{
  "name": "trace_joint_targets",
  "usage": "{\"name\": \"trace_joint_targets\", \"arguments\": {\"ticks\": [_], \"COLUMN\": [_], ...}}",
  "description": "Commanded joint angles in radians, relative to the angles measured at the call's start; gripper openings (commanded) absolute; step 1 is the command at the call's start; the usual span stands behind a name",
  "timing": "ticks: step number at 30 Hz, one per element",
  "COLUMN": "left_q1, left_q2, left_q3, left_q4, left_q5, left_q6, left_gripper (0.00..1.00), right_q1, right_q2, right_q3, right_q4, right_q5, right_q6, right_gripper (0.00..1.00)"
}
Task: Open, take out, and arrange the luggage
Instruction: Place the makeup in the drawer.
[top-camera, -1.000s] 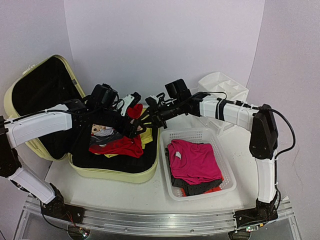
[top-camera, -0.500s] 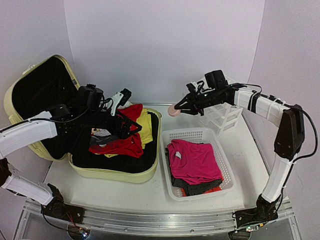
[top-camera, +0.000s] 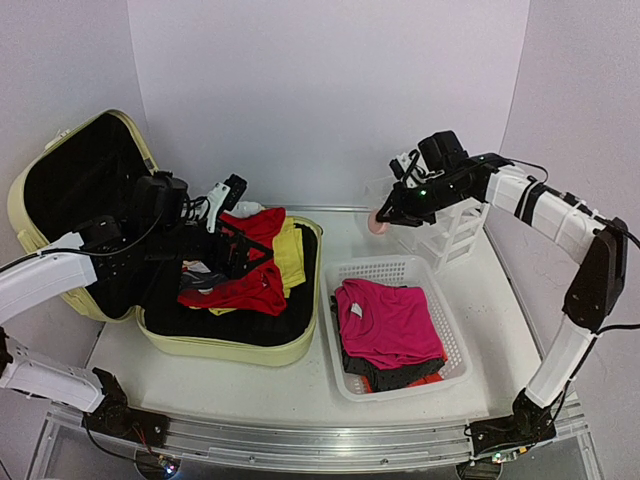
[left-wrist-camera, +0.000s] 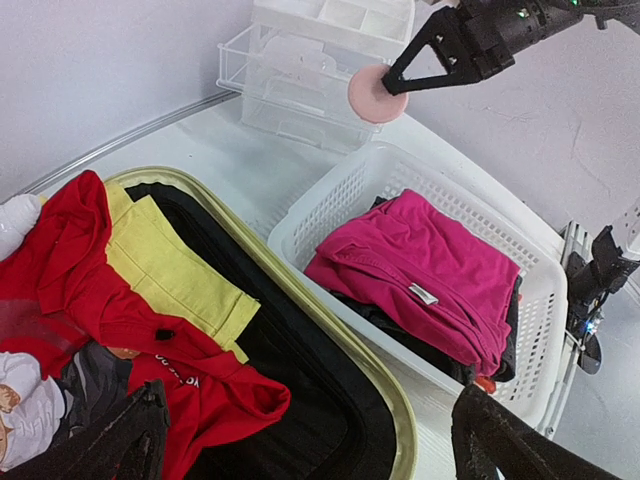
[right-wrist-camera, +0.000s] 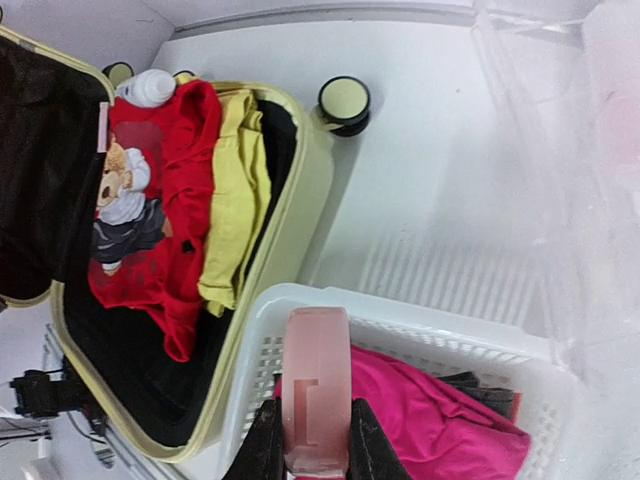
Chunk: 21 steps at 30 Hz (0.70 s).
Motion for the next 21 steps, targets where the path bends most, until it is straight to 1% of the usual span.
{"name": "trace_joint_targets", "arguments": {"ticks": [1,5,8,10,12,15,21], "left_q1": [-0.004,-0.003,-0.003,-0.003,-0.003,-0.003,-0.002], "left_q2": [-0.020,-0.009,-0.015,-0.025,-0.037,-0.050,-0.060], "left_q3": [0.000,0.007,0.009,0.006,0.000,-0.003,-0.013], "left_q4": [0.036,0.036,0.034,0.030,0.028,0.023,0.016], "left_q5": [-0.037,-0.069,-0.165,-0.234,-0.272,-0.289,-0.302], "left_q6": [-0.014,-0.017,-0.036,-0.044,-0.048,-0.050,-0.064], "left_gripper": [1.00,0.99,0.99,0.99,1.00,1.00,1.00], "right_q1": [-0.001,0.000,0.000,0.000,-0.001,-0.001,-0.001], "right_q2": [-0.098,-0.120,-0.126,-0.123,-0.118,-0.117,-0.105], "right_q3": [0.028,0.034,0.046,0.061,0.074,0.082,0.094], "right_q4": [-0.006,-0.016,-0.016,-0.016,-0.016,-0.016,-0.012], "right_q5": [0.216,0.365,0.449,0.481,0.501,0.512,0.627], "right_q6": [-0.127,-0.206,-0.242,-0.258,-0.271,-0.297,-0.336], "right_gripper": [0.00,0.00,0.00,0.00,0.00,0.00,0.00]}}
